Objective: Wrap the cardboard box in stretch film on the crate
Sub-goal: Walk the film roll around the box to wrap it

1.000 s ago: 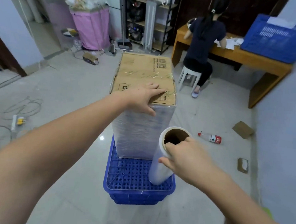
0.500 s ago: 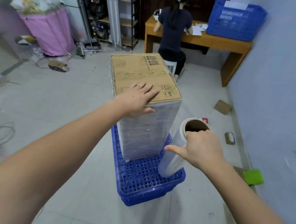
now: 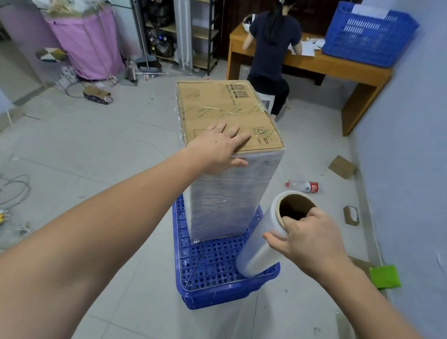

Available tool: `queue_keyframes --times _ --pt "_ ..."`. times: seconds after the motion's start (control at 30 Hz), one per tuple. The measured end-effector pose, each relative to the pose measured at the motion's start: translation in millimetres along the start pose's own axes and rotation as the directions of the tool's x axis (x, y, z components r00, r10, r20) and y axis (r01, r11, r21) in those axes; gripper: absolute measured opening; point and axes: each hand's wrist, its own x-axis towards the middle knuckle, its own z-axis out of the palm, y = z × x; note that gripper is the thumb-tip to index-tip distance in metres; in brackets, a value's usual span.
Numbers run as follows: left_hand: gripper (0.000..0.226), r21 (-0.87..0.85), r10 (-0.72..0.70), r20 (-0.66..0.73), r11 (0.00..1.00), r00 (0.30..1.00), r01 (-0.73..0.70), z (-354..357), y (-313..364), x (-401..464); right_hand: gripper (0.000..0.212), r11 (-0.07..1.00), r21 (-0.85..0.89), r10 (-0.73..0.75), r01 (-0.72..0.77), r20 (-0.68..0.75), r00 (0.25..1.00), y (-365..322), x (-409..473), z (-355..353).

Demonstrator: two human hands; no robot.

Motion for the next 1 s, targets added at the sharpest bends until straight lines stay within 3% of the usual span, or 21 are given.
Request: queue_keyframes --times 0.47,0.7,0.93,1.0 --pt "0.082 -0.008 -0.045 -0.003 0.999 0.999 0.045 7 24 -5 0.044 0.959 0.119 -0.264 0.259 0.028 0.964 -39 -8 -6" --pt "0.082 -0.014 -0.051 -0.017 0.999 0.999 0.051 9 28 -8 0.043 0.930 0.074 -0.364 0.359 0.070 0.929 -42 -7 -12" --pt "0.083 -0.013 -0.052 -0.031 0.999 0.998 0.052 8 29 -13 0.041 0.952 0.133 -0.294 0.276 0.142 0.945 -43 -15 -35" --pt "0.084 -0.018 -0.049 -0.034 0.999 0.998 0.048 5 30 -15 0.050 0.964 0.174 -0.229 0.200 0.167 0.959 -49 -17 -43"
